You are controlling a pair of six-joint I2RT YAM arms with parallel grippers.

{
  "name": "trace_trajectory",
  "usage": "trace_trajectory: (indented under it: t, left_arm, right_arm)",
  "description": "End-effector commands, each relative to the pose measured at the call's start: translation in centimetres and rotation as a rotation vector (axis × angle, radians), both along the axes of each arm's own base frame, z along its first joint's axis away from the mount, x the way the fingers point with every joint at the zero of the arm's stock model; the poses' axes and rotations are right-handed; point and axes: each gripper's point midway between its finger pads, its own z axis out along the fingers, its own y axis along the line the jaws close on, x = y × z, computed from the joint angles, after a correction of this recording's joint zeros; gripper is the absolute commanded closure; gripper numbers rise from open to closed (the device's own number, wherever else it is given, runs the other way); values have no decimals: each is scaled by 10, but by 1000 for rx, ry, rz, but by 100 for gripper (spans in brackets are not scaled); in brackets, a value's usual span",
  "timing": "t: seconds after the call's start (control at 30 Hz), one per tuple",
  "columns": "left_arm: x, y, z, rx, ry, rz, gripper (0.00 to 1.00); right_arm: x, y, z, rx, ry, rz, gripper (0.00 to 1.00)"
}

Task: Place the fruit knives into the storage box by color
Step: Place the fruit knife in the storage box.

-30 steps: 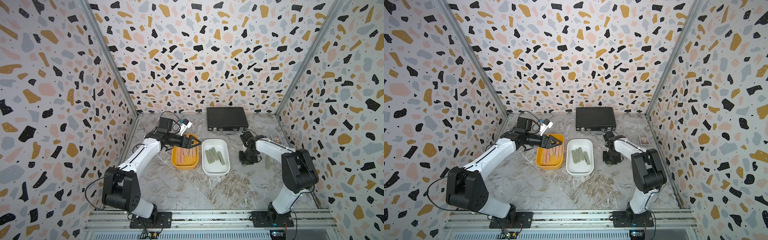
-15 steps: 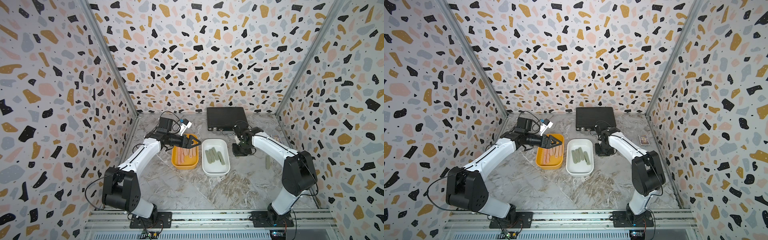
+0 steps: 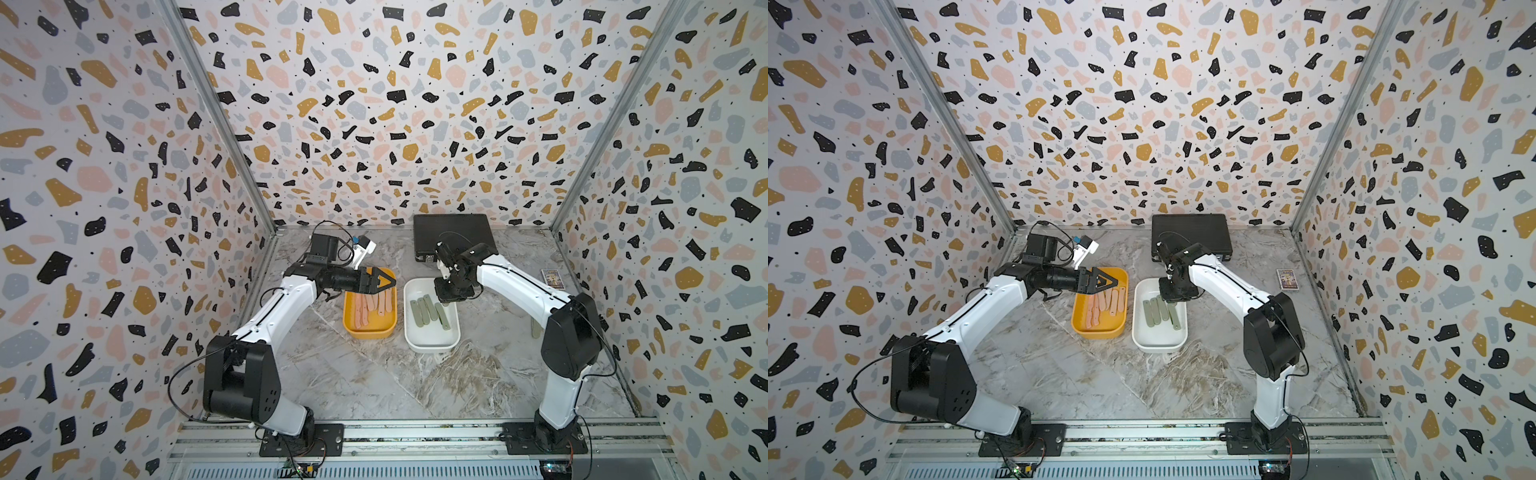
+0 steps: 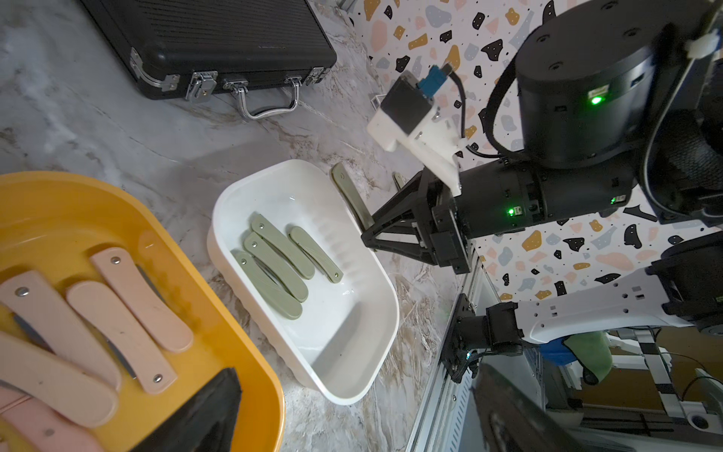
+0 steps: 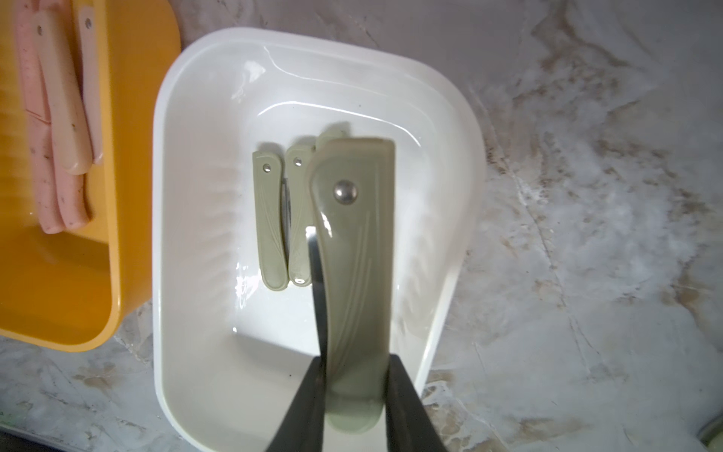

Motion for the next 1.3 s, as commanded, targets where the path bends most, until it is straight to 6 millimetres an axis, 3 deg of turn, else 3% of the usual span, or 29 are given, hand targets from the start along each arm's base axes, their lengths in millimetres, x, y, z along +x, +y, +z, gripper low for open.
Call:
trace_trajectory:
  t: [0.0,0.47,0.77,0.93,1.1,1.27]
  left_arm:
    - [-1,0,-4,1,-9,-10,6]
    - [2,0,-14,13,10,-4,6]
    - [2,0,-15,15,12,-3,6]
    - [2,0,-14,15,10,-2,6]
    - [2,1,-13,17,5,0,6]
    - [1,2,-10,20,-6,4,6]
  right_arm:
    - [-1,14,5,27,13,10,77]
    - [7,38,-52,68,116,-3,76]
    - [10,38,-57,70,115,-17,71]
    - [12,39,-45,92,93,-8,56]
    - [20,34,-15,118,-1,-11,43]
    - [22,23,6,137,-66,-33,38]
